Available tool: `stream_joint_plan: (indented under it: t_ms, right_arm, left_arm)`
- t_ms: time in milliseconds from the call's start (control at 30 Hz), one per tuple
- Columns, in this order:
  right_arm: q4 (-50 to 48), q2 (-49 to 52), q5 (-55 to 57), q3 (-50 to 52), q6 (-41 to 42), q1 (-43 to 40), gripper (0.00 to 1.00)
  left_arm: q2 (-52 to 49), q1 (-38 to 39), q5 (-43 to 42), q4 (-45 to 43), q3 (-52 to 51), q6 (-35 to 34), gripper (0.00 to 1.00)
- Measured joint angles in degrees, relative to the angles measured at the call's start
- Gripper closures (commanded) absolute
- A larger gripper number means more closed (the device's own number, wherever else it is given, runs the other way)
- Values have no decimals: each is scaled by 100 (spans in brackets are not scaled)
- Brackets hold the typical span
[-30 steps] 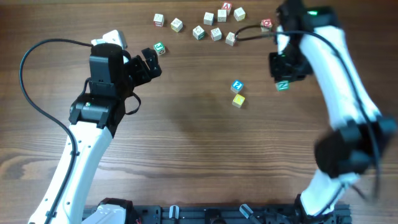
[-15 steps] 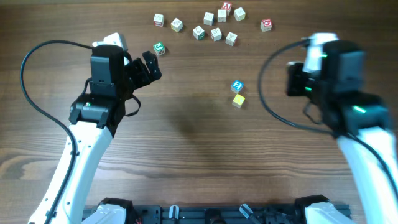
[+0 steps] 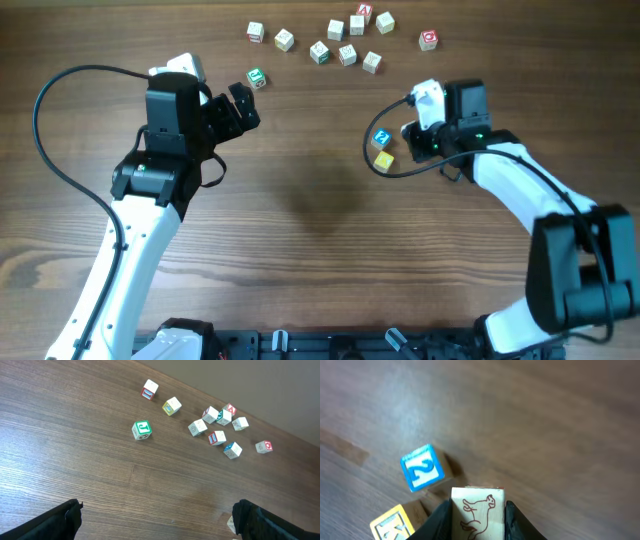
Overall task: Form a circle
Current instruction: 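Carry the animal-picture block toward the blue '2' block, then lower the animal-picture block next to the blue '2' and open right gripper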
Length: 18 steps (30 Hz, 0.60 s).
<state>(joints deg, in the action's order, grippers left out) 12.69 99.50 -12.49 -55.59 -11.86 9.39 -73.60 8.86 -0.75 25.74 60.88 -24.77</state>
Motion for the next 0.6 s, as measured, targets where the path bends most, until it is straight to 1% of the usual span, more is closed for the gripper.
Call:
stream_joint_plan:
  t_ms: [200,400,600]
  right_arm:
    - [55,111,-291,2,0,0,96]
    - [28,140,-249,2,-129,0,96]
    - [-149,422,-81,2,-361,-7,96]
  left_arm:
    - [0,0,0,0,0,0,0]
    - [0,0,0,2,0,0,0]
    - [0,0,0,133,0,0,0]
